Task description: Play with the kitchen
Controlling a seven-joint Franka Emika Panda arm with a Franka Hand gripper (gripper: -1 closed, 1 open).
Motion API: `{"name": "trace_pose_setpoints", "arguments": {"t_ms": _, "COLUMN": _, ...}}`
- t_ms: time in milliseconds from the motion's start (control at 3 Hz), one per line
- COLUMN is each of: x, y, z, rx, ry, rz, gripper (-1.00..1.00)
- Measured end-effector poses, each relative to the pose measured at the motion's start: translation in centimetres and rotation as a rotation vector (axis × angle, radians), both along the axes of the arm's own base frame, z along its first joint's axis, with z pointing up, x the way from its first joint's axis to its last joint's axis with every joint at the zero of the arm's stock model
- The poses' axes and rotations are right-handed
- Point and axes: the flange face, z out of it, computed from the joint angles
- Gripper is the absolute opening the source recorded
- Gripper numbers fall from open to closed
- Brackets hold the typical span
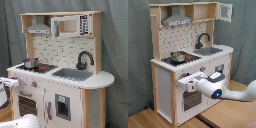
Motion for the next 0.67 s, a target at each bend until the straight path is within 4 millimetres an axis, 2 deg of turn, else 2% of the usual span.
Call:
{"name": "trace_pose_setpoints", "arguments": {"t_ms": 333, "x": 0.0, "y": -0.03, "z": -0.29, "rx": -0.146, "ry": -0.013, "rz": -0.001, "gripper": -1.0}}
{"name": "trace_pose_setpoints", "arguments": {"t_ms": 667, "x": 0.0, "y": -0.05, "z": -0.46, "rx": -0.191, "ry": -0.021, "rz": 0.001, "gripper": -1.0}}
